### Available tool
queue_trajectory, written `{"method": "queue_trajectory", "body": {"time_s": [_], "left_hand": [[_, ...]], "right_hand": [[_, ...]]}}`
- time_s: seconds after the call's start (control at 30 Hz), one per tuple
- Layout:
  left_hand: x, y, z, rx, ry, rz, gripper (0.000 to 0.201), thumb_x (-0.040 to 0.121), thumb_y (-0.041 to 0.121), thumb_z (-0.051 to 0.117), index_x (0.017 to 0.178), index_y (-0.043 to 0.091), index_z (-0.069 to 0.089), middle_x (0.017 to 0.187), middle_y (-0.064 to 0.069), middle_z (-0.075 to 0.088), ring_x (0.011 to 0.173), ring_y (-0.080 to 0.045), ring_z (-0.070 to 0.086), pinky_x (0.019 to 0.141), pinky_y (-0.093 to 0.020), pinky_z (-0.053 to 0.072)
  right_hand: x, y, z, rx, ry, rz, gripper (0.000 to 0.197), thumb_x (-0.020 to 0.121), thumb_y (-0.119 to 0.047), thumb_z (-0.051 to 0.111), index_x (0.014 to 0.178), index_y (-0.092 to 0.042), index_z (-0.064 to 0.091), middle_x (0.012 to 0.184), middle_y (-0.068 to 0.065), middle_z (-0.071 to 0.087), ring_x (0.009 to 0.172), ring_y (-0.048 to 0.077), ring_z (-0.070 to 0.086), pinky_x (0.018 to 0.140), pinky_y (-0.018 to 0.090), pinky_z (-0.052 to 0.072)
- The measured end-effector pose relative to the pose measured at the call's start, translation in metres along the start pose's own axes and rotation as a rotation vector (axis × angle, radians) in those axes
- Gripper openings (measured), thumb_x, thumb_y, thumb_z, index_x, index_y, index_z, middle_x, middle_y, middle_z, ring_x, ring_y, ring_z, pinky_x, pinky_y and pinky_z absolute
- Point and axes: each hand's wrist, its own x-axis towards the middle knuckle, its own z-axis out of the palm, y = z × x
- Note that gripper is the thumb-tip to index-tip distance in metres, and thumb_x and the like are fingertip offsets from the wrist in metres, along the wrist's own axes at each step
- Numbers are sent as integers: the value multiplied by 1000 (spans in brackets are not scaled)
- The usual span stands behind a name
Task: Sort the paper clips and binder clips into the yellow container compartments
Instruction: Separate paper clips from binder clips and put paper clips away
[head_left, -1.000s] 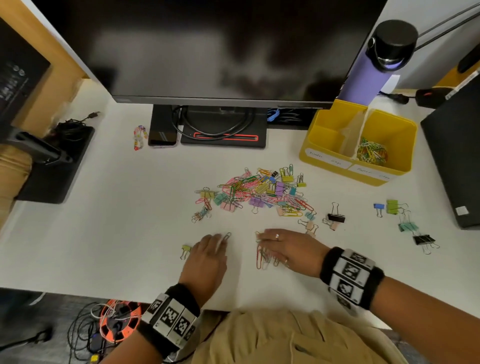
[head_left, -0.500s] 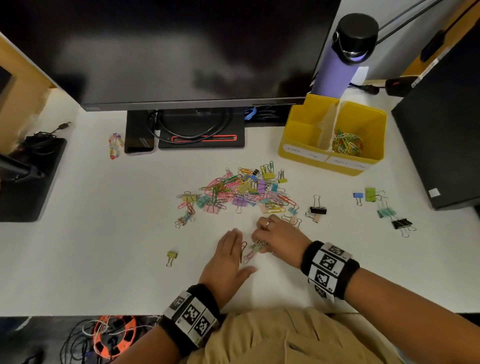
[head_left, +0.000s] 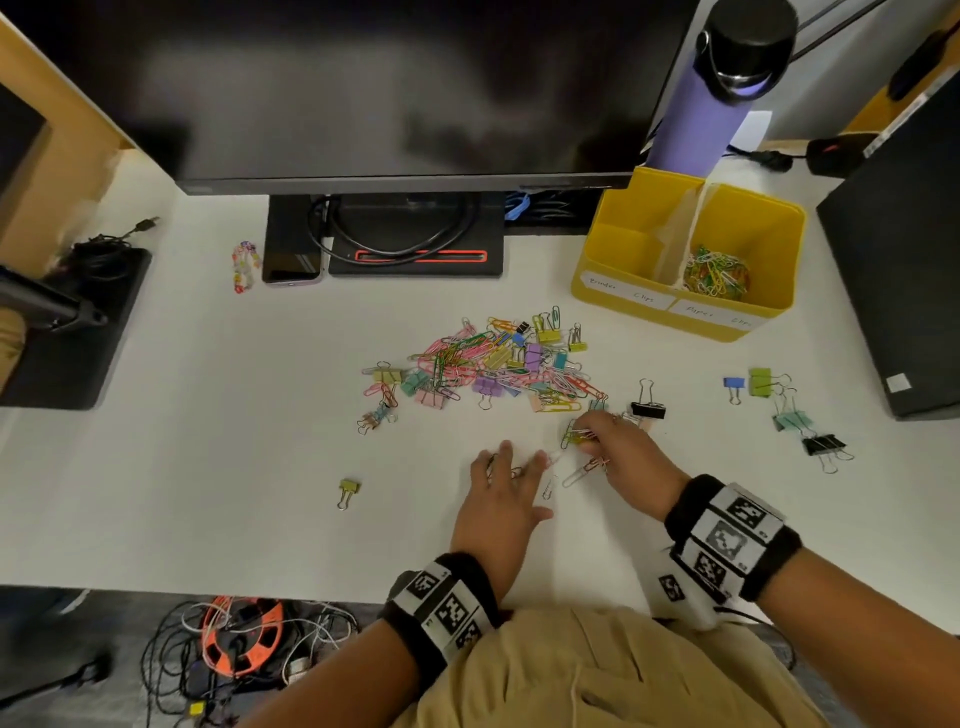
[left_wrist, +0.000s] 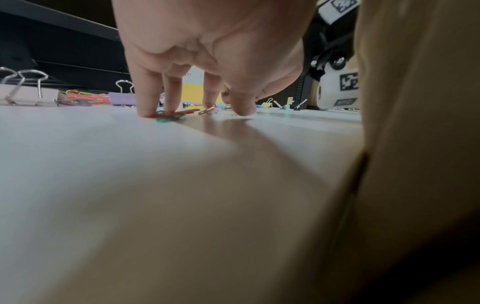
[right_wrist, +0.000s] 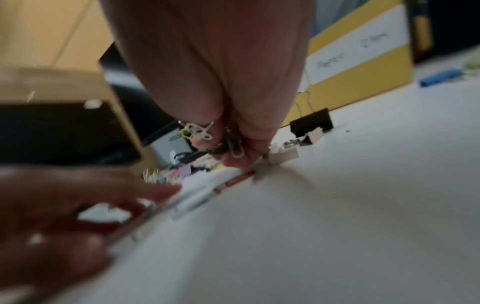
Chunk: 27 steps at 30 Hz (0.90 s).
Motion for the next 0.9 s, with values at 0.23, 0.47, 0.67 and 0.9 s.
{"method": "queue_trajectory", "body": {"time_s": [0.23,0.47,0.67,0.9], "left_hand": [[2,14,0,-55,54,-76,57,77,58,39,117,24,61,111,-9,69,93,-30,68,73,-35,60],[7,27,1,-248,167,-57,55,66,4,77,117,20,63,126,-11,60,112,-35,58,65,-36,59],[12,16,11,-301,245,-67,43,76,-3,65,116,15,65,116,-7,65,107,-31,57,70,-43,58],[19,11,13,-265,307,19,56,28,-6,88,75,19,71,72,5,67,63,-16,65,35,-22,50]], "right_hand": [[-10,1,-30,306,226,-37,13,93,-4,38,92,-12,47,74,-12,44,67,8,42,64,18,34],[18,1,-164,-59,848,148,23,94,-1,37,113,7,46,103,22,57,99,32,53,83,43,40],[54,27,-207,-495,413,379,24,96,-7,37,100,7,55,113,34,56,106,45,53,86,44,43],[47,26,-195,-287,170,288,34,99,-21,37,99,3,61,91,16,53,93,34,50,74,29,29]]}}
